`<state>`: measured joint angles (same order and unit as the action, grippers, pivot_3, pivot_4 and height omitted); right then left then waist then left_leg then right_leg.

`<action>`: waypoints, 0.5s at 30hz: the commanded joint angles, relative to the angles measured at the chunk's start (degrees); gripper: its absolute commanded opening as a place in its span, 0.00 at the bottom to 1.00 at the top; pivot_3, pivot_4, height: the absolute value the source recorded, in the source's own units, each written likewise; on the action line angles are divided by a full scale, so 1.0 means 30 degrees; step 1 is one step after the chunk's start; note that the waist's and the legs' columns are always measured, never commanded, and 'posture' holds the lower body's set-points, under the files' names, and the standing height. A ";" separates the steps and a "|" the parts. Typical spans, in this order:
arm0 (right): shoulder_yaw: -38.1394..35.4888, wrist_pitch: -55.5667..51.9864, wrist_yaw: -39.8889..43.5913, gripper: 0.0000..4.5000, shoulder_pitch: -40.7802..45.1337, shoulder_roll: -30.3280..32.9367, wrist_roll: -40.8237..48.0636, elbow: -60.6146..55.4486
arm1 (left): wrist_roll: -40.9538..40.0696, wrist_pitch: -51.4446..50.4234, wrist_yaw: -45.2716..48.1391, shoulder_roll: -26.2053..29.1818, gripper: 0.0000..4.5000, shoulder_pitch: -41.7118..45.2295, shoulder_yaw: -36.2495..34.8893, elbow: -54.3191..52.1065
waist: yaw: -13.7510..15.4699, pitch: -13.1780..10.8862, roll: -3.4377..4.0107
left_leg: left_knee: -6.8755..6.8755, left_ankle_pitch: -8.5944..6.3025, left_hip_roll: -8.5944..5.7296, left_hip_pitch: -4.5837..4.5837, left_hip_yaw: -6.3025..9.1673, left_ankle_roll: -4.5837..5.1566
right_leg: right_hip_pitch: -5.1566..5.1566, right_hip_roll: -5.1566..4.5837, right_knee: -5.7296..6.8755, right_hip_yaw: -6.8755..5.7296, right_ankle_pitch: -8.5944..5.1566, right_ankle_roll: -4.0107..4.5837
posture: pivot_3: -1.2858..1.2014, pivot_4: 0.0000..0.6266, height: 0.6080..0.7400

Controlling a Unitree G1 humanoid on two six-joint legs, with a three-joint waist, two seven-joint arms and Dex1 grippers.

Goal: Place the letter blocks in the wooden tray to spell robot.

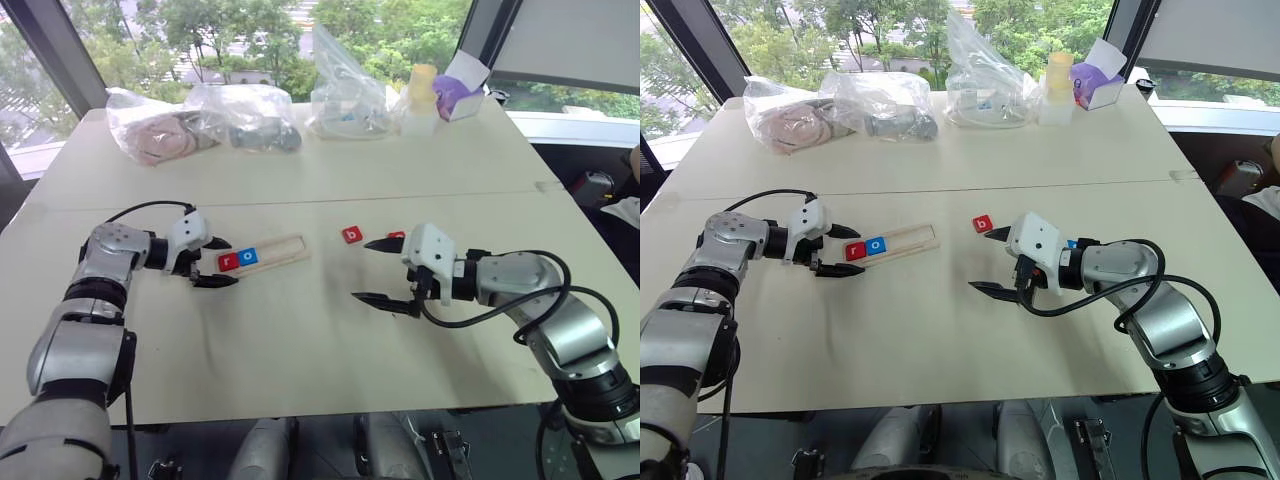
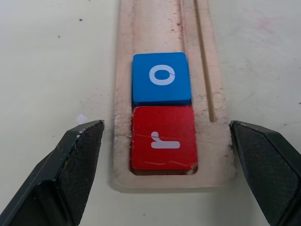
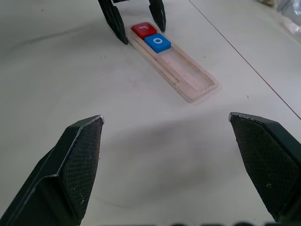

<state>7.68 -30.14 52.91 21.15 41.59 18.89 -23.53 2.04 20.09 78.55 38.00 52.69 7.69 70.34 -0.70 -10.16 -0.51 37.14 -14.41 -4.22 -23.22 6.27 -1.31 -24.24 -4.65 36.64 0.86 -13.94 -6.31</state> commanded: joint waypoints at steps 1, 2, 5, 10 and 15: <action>-0.0510 0.0037 -0.0083 0.98 0.0280 0.0145 0.0192 -0.0778 | 0.1343 -0.0229 -0.0899 0.0090 1.00 -0.0266 0.0595 0.0584 | -0.0009 0.0004 -0.0002 | 0.0003 0.0000 -0.0001 0.0017 -0.0003 -0.0001 | 0.0010 0.0000 0.0021 0.0005 0.0000 0.0000 | 0.52 0.24 1.00; -0.0504 0.0033 -0.0091 0.98 0.0286 0.0151 0.0183 -0.0795 | 0.1412 -0.0193 -0.0853 0.0109 1.00 -0.0348 0.0641 0.0597 | -0.0010 0.0008 0.0002 | 0.0005 0.0002 -0.0001 0.0033 -0.0004 -0.0002 | 0.0017 0.0000 0.0039 0.0008 -0.0001 0.0001 | 0.52 0.24 1.00; -0.0519 0.0012 -0.0120 0.98 0.0323 0.0175 0.0169 -0.0850 | 0.1564 -0.0019 -0.0535 0.0096 1.00 -0.0656 0.0742 0.0495 | -0.0027 0.0010 0.0004 | 0.0003 0.0002 0.0000 0.0127 -0.0010 -0.0003 | 0.0093 0.0000 0.0071 0.0019 -0.0005 0.0004 | 0.52 0.24 1.00; -0.0560 -0.0032 -0.0159 1.00 0.0303 0.0234 0.0157 -0.0936 | 0.1650 0.0098 0.0004 -0.0069 0.69 -0.1134 0.0828 0.0307 | -0.0054 0.0017 0.0014 | -0.0033 -0.0001 0.0008 0.0298 -0.0002 -0.0001 | 0.0263 0.0002 0.0036 0.0021 -0.0015 0.0005 | 0.52 0.24 1.00; -0.0541 -0.0053 -0.0185 1.00 0.0265 0.0300 0.0075 -0.0957 | 0.1433 0.0300 0.0739 -0.0299 0.69 -0.1635 0.0819 -0.0109 | -0.0046 0.0029 0.0030 | -0.0030 -0.0001 0.0007 0.0298 -0.0004 -0.0001 | 0.0265 -0.0001 0.0036 0.0025 -0.0015 0.0004 | 0.52 0.24 1.00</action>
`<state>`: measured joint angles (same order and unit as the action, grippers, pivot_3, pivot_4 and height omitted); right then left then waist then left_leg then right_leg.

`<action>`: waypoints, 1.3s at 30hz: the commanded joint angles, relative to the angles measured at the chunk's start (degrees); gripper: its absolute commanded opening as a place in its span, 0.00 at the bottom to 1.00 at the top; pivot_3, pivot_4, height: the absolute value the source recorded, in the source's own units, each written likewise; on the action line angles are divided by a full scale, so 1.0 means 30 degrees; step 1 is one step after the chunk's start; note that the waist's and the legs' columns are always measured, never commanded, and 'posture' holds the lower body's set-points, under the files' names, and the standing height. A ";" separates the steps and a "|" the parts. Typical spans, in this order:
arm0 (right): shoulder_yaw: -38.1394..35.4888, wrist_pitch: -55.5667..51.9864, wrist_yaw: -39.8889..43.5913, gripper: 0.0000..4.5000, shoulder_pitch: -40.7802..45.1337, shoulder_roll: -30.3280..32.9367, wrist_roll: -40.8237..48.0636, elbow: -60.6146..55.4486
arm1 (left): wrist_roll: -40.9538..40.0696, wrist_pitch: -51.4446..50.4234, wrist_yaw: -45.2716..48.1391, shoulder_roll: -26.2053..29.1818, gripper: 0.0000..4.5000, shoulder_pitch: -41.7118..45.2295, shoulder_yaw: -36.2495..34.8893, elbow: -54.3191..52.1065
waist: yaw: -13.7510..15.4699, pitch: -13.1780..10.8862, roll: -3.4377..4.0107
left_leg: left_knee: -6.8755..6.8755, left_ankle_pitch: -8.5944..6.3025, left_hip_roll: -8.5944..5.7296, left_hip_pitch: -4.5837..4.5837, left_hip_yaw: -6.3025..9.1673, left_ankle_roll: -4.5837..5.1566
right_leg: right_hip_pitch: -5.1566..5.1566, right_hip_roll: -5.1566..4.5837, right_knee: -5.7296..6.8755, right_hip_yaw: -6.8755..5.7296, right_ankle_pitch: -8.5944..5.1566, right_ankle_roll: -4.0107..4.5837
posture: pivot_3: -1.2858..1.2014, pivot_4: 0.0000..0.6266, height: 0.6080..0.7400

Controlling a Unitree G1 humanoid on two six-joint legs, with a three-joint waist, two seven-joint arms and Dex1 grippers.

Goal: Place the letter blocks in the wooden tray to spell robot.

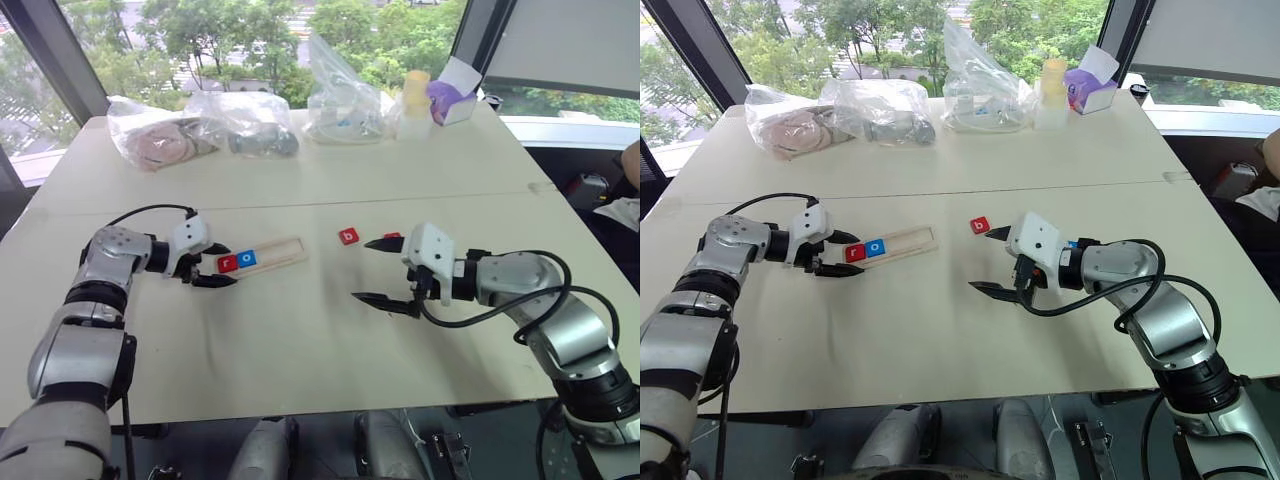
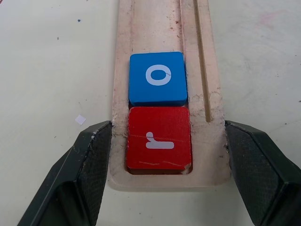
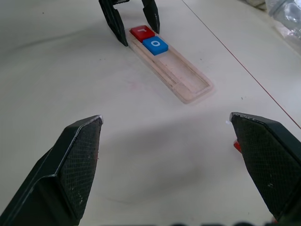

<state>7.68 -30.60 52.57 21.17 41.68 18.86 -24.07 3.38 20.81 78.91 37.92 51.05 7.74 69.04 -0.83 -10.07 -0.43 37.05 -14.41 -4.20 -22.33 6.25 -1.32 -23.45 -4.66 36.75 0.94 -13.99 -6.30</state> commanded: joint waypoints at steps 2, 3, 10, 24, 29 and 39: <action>-0.0530 0.0096 -0.0074 1.00 0.0267 0.0293 0.0044 -0.0752 | 0.0882 0.0295 0.0950 -0.0516 0.69 -0.1338 0.0847 -0.0031 | 0.0009 0.0008 0.0011 | -0.0002 -0.0001 -0.0002 0.0000 -0.0002 0.0001 | 0.0000 -0.0004 -0.0003 0.0001 -0.0001 -0.0001 | 0.52 0.24 1.00; -0.0526 0.0094 -0.0076 1.00 0.0279 0.0308 0.0027 -0.0753 | 0.0854 0.0415 0.1090 -0.0606 0.69 -0.1434 0.0876 -0.0203 | 0.0016 0.0013 0.0019 | -0.0002 -0.0002 -0.0004 -0.0001 -0.0002 0.0002 | 0.0004 -0.0007 -0.0009 0.0001 -0.0001 -0.0003 | 0.52 0.24 1.00; -0.0587 0.0143 -0.0169 1.00 0.0404 0.0440 -0.0093 -0.0560 | 0.0083 -0.0208 0.2182 -0.2573 0.69 -0.2588 0.1418 -0.4256 | 0.0149 0.0061 0.0097 | -0.0004 -0.0011 -0.0016 -0.0008 0.0007 0.0016 | 0.0064 -0.0017 -0.0123 -0.0002 0.0001 -0.0015 | 0.52 0.24 1.00; -0.0913 -0.0441 -0.0845 1.00 -0.0191 0.0706 0.0223 -0.1385 | 0.0458 -0.7871 -0.0073 -0.4218 0.69 -0.7225 0.3741 -1.7993 | 0.0559 0.0077 0.0125 | -0.0003 -0.0106 -0.0193 -0.0047 0.0016 0.0174 | 0.0106 -0.0205 -0.0221 -0.0002 -0.0063 -0.0151 | 0.52 0.24 1.00; -0.0982 -0.0649 -0.0999 1.00 -0.0383 0.0682 0.0259 -0.1642 | 0.0710 -0.8806 -0.0508 -0.4007 0.69 -0.7824 0.4456 -2.0046 | 0.0561 0.0076 0.0123 | -0.0008 -0.0119 -0.0241 -0.0048 0.0020 0.0193 | 0.0105 -0.0255 -0.0224 -0.0007 -0.0076 -0.0171 | 0.52 0.24 1.00; -0.0972 -0.0767 -0.1003 1.00 -0.0277 0.0708 0.0302 -0.1651 | 0.0604 -1.0772 -0.0733 -0.3509 0.69 -0.8109 0.5575 -2.2007 | 0.0516 0.0071 0.0116 | -0.0016 -0.0135 -0.0284 -0.0054 0.0026 0.0219 | 0.0100 -0.0297 -0.0231 -0.0007 -0.0097 -0.0202 | 0.52 0.24 1.00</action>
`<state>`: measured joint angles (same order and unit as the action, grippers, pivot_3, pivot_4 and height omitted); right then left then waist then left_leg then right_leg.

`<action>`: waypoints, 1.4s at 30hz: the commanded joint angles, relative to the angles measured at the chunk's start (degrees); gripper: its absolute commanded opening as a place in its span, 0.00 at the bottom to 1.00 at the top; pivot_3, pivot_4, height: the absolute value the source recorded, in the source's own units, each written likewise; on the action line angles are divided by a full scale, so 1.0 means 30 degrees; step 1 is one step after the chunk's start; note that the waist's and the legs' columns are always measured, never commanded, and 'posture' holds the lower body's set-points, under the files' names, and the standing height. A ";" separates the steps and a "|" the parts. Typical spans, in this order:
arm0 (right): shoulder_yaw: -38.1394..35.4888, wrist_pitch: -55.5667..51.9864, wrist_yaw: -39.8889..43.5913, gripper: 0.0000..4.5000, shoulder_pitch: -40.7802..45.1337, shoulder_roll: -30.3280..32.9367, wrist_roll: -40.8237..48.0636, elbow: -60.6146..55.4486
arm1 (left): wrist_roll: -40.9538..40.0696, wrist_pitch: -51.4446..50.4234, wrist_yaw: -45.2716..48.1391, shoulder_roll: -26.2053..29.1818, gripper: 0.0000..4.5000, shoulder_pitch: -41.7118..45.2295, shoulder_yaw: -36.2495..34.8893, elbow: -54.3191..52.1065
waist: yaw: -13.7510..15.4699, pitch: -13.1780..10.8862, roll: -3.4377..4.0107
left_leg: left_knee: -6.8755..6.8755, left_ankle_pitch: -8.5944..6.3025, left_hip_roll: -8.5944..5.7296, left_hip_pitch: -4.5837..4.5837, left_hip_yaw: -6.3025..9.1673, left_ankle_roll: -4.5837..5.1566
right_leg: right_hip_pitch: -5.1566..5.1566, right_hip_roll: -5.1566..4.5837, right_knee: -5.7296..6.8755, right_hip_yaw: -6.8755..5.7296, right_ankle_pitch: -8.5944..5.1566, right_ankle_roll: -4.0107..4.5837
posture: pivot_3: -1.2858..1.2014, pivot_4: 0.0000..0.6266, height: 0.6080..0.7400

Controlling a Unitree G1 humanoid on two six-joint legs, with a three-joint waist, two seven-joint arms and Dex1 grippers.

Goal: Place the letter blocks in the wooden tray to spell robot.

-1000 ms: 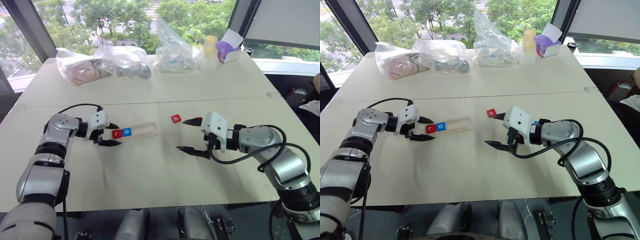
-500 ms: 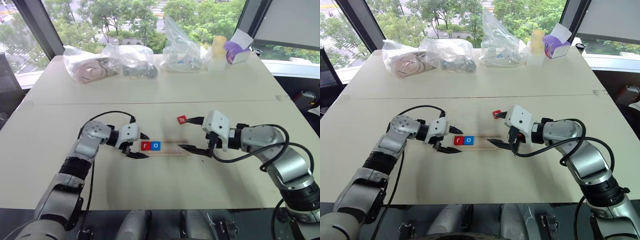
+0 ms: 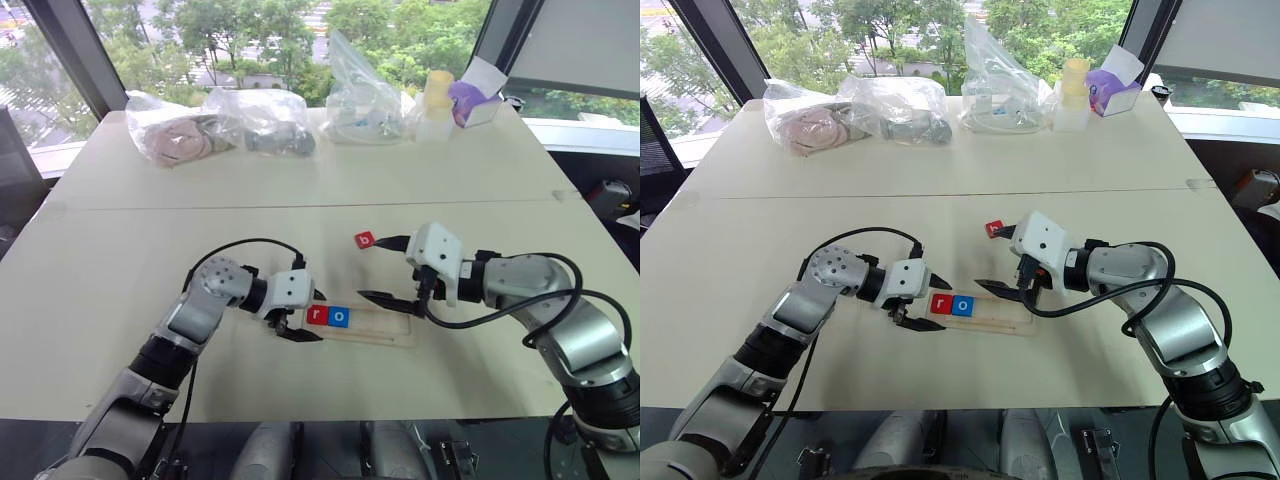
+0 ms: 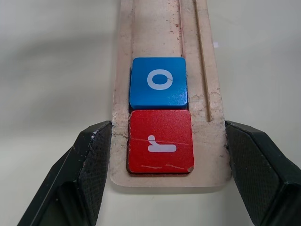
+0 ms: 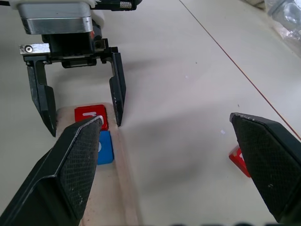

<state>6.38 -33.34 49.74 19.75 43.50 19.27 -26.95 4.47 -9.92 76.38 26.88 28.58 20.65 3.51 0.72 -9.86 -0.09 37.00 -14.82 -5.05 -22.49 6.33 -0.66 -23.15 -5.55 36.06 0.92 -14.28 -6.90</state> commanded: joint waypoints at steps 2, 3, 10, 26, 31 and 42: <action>-0.0524 0.0161 -0.0030 1.00 0.0199 0.0123 0.0152 -0.0687 | 0.0344 -0.0888 -0.0145 0.0313 0.69 -0.0703 0.1359 -0.0394 | -0.0001 0.0000 0.0000 | -0.0003 0.0000 0.0000 0.0000 0.0001 0.0000 | -0.0001 0.0000 0.0000 0.0000 -0.0001 -0.0002 | 0.52 0.24 1.00; -0.0529 0.0166 -0.0015 1.00 0.0193 0.0132 0.0160 -0.0695 | 0.0419 -0.1085 -0.0365 0.0353 0.69 -0.0749 0.1371 -0.0523 | -0.0003 0.0000 0.0000 | -0.0002 0.0000 0.0000 0.0000 0.0001 0.0000 | -0.0001 0.0000 0.0000 -0.0001 -0.0002 -0.0002 | 0.52 0.24 1.00; -0.0490 0.0157 -0.0020 1.00 0.0195 0.0147 0.0116 -0.0726 | 0.0394 -0.3148 -0.1382 0.0671 0.69 -0.1329 0.1371 -0.2111 | 0.0001 -0.0001 -0.0001 | -0.0002 -0.0001 0.0000 0.0001 0.0003 0.0001 | 0.0000 -0.0002 0.0001 0.0000 -0.0003 -0.0003 | 0.52 0.24 1.00; -0.0099 0.0292 0.0102 1.00 0.0603 -0.0034 -0.0099 -0.0286 | -0.0556 -0.5863 -0.2352 0.1403 0.99 -0.2118 0.1358 -0.3981 | -0.0007 -0.0005 -0.0008 | -0.0010 -0.0004 0.0002 0.0000 0.0007 0.0003 | -0.0005 -0.0004 -0.0004 -0.0002 -0.0009 -0.0005 | 0.52 0.24 1.00; -0.0125 -0.0001 -0.0350 1.00 0.0701 -0.0417 -0.0177 0.0113 | -0.1131 -0.6238 -0.2886 0.2100 0.99 -0.2474 0.0510 -0.4205 | -0.0081 -0.0008 -0.0014 | -0.0019 -0.0005 0.0007 0.0000 0.0008 0.0002 | -0.0013 -0.0007 -0.0004 0.0001 -0.0010 -0.0005 | 0.52 0.24 1.00; 0.0611 -0.5162 -0.6257 1.00 0.3270 -0.5277 -0.1716 0.3970 | -0.4337 -0.5746 -0.3042 0.5986 0.99 -0.6291 -0.4268 -0.5741 | -0.0660 -0.0022 -0.0032 | -0.0102 0.0009 0.0062 0.0015 0.0019 -0.0022 | -0.0110 0.0031 0.0030 0.0063 0.0004 0.0066 | 0.52 0.24 1.00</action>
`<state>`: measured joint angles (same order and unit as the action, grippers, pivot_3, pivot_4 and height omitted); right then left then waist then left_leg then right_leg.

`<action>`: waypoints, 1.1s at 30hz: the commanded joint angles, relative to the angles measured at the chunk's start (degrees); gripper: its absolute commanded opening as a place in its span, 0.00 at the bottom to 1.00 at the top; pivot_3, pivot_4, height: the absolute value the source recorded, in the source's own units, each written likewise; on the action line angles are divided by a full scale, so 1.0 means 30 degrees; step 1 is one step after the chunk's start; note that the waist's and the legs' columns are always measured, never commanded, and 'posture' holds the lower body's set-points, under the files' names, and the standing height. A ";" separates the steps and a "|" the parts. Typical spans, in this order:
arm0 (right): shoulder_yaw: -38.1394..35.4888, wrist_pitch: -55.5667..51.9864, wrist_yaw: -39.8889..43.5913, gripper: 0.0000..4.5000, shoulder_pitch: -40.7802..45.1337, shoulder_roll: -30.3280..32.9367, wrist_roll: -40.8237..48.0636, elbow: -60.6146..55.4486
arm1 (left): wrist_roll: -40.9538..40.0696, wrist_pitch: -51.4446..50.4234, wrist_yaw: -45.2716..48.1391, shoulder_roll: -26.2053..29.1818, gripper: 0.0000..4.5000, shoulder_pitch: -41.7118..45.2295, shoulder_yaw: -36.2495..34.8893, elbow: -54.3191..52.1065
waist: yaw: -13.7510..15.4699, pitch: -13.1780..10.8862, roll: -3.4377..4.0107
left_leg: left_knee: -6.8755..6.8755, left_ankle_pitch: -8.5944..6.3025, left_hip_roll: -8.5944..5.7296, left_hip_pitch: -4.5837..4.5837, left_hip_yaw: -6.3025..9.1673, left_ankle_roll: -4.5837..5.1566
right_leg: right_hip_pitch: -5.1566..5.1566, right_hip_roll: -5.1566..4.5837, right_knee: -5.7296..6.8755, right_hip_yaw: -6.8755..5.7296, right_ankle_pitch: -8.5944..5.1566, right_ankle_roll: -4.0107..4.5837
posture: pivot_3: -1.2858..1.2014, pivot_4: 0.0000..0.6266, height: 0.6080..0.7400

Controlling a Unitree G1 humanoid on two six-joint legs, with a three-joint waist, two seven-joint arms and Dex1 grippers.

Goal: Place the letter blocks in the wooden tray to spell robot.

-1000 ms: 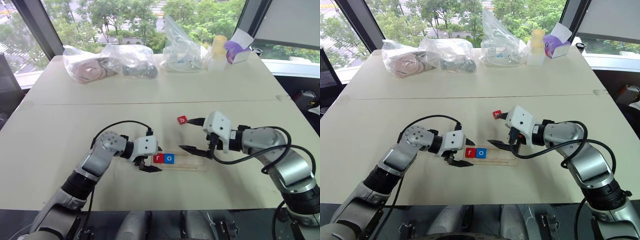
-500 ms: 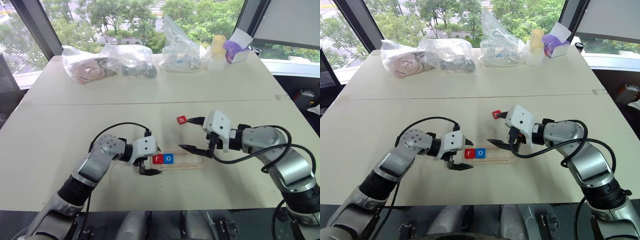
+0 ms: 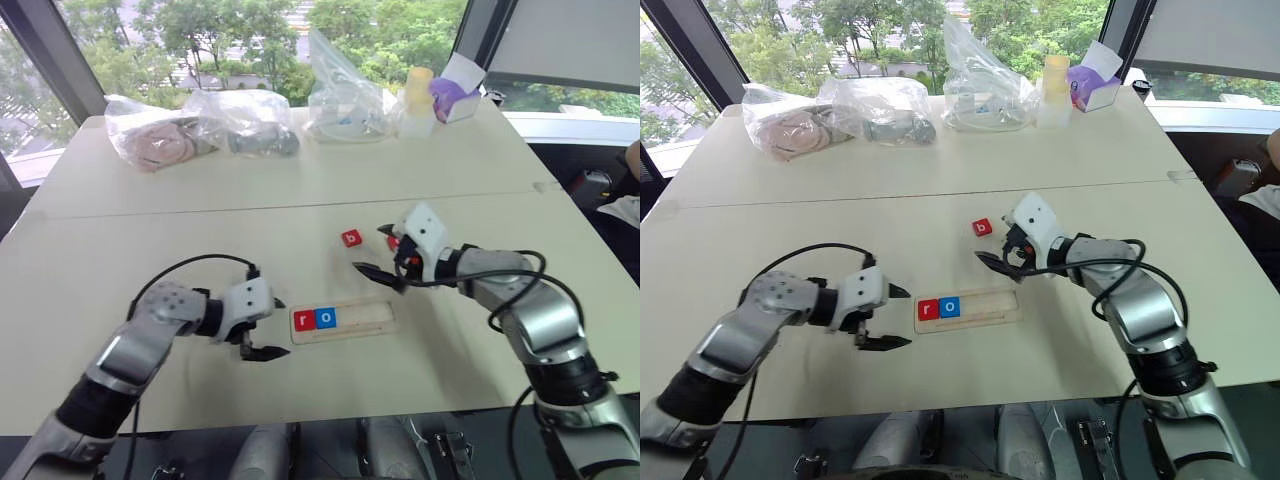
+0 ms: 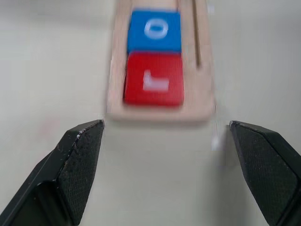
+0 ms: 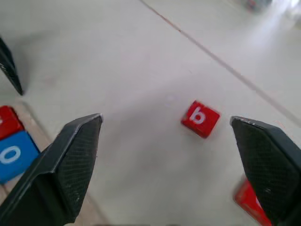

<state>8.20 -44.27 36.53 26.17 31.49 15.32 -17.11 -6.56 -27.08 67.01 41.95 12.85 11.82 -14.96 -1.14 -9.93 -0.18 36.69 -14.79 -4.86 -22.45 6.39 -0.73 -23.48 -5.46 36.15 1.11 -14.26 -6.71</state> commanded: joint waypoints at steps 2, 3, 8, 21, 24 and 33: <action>0.0024 -0.2557 -0.3311 1.00 0.1768 -0.2487 -0.0952 0.1752 | -0.1351 0.0992 0.0214 0.1262 0.99 -0.1514 -0.2288 0.0687 | 0.0006 -0.0001 0.0002 | -0.0022 0.0011 0.0009 -0.0001 -0.0003 -0.0019 | -0.0015 0.0008 0.0001 0.0007 0.0008 0.0015 | 0.52 0.24 1.00; 0.0028 -0.2667 -0.3805 1.00 0.2113 -0.3090 -0.1108 0.2292 | -0.2039 0.1235 0.0111 0.1065 0.99 -0.1506 -0.3003 0.0761 | 0.0070 -0.0002 0.0003 | -0.0042 0.0024 0.0008 -0.0001 -0.0005 -0.0041 | -0.0028 0.0008 -0.0002 0.0009 0.0010 0.0021 | 0.52 0.24 1.00; -0.0124 -0.2915 -0.5467 1.00 0.3177 -0.4785 -0.1811 0.4198 | -0.4257 0.1208 -0.0247 0.0383 0.99 -0.1150 -0.4746 0.0560 | 0.0202 -0.0013 -0.0006 | -0.0072 0.0044 -0.0037 -0.0031 0.0015 -0.0073 | -0.0065 -0.0016 -0.0006 -0.0007 0.0016 0.0016 | 0.52 0.24 1.00; 0.0525 -0.2443 -0.7739 1.00 0.3948 -0.7208 -0.3511 0.7633 | -0.8213 -0.0351 -0.0702 0.0251 0.99 -0.1138 -0.6145 -0.1541 | -0.0017 -0.0012 -0.0009 | -0.0198 0.0110 -0.0042 -0.0027 -0.0009 -0.0168 | -0.0149 0.0036 0.0019 0.0041 0.0025 0.0029 | 0.52 0.24 1.00; 0.0687 -0.2494 -0.7789 0.80 0.3879 -0.7267 -0.3754 0.7560 | -0.8476 -0.0291 -0.0611 0.0494 1.00 -0.1319 -0.6177 -0.1772 | -0.0019 -0.0010 -0.0006 | -0.0196 0.0113 -0.0037 -0.0022 -0.0010 -0.0171 | -0.0146 0.0046 0.0021 0.0041 0.0030 0.0036 | 0.52 0.24 1.00; 0.0687 -0.3353 -0.8080 0.25 0.3648 -0.7139 -0.4030 0.5969 | -0.8779 -0.0083 -0.0669 0.0551 1.00 -0.1152 -0.5880 -0.1719 | 0.0016 -0.0010 -0.0007 | -0.0193 0.0115 -0.0035 -0.0021 -0.0009 -0.0173 | -0.0140 0.0049 0.0020 0.0041 0.0031 0.0037 | 0.52 0.24 1.00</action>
<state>10.65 -53.40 12.64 37.08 9.95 3.53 4.14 -32.05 -28.22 64.86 43.30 8.82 -5.29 -18.92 -1.09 -9.96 -0.20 36.11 -14.45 -4.97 -22.51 6.36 -1.25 -23.90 -5.31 36.21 1.23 -14.17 -6.60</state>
